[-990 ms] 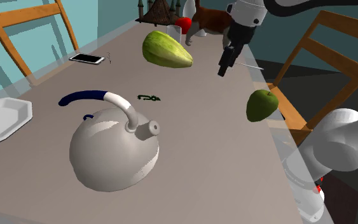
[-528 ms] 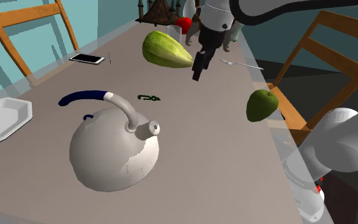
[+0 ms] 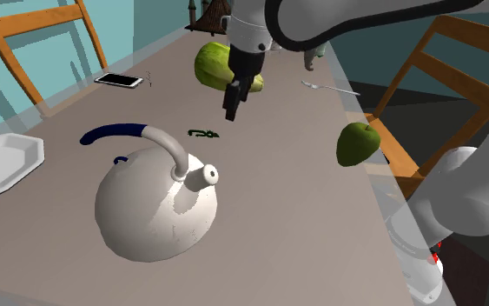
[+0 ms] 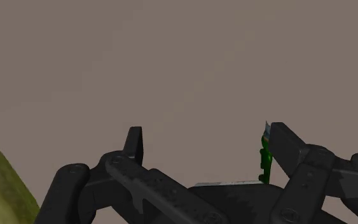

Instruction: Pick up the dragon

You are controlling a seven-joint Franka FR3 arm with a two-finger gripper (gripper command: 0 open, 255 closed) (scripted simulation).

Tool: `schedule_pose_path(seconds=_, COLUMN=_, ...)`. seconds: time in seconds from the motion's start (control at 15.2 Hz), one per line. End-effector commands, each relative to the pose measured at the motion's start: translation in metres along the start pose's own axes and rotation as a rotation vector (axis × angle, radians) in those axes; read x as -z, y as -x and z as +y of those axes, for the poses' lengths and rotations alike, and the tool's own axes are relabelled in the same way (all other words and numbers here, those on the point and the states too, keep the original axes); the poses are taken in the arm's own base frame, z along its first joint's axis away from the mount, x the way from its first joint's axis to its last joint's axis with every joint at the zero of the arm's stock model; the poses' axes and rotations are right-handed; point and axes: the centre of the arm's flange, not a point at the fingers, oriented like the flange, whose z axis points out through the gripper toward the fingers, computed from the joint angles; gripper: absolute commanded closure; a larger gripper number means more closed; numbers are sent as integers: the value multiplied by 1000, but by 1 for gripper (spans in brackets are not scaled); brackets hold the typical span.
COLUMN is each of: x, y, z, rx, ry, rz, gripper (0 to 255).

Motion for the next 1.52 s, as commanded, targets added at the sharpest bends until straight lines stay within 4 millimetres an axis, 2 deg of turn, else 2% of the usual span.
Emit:
schedule_pose_path(seconds=0.0, x=-4, y=-21, z=-16, rx=35, ry=2, rz=8, gripper=0)
schedule_pose_path(seconds=0.4, x=-20, y=-74, z=-71, rx=141, ry=10, rz=28, gripper=0)
schedule_pose_path(seconds=0.46, x=-20, y=-74, z=-71, rx=141, ry=10, rz=28, gripper=0)
schedule_pose_path(seconds=0.92, x=-60, y=-69, z=-74, rx=141, ry=10, rz=28, gripper=0)
schedule_pose_path(seconds=1.06, x=-60, y=-69, z=-74, rx=141, ry=10, rz=28, gripper=0)
schedule_pose_path(seconds=1.12, x=-59, y=-69, z=-74, rx=141, ry=10, rz=28, gripper=255)
schedule_pose_path(seconds=1.45, x=-61, y=-64, z=-73, rx=141, ry=9, rz=28, gripper=255)
